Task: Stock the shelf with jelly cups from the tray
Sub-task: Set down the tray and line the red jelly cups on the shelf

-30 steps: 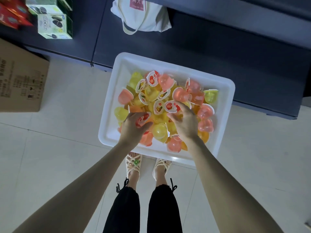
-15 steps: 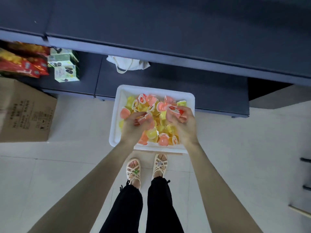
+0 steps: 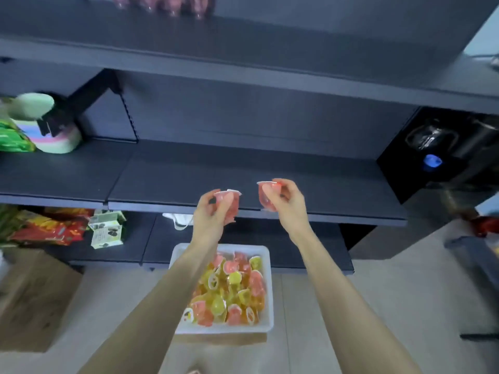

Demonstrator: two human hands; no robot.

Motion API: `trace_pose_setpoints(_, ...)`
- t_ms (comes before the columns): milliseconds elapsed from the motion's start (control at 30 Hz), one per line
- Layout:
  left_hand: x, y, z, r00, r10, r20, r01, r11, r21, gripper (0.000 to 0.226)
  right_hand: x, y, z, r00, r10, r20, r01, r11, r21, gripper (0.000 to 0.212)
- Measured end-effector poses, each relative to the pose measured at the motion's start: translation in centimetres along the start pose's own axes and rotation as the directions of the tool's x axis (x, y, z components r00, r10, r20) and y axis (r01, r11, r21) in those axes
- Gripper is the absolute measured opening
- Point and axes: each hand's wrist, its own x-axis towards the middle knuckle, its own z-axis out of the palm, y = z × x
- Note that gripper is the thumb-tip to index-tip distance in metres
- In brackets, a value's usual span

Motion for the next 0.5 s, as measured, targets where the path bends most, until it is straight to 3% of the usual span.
trace_pose_setpoints(200, 1.3, 8.4, 5.2, 0.967, 0.250, 0.039, -0.253, 0.965, 0.074, 0.029, 3.4, -9.0, -3.4, 0.969, -0.230, 0.087, 0.235, 0.971, -0.049, 0.030)
trace_pose_setpoints(500, 9.5, 19.9, 9.1, 0.889, 0.446, 0.099, -0.454, 0.887, 0.083, 0.029, 11.7, -19.3, -4.4, 0.903, -0.423, 0.069, 0.428, 0.898, -0.097, 0.026)
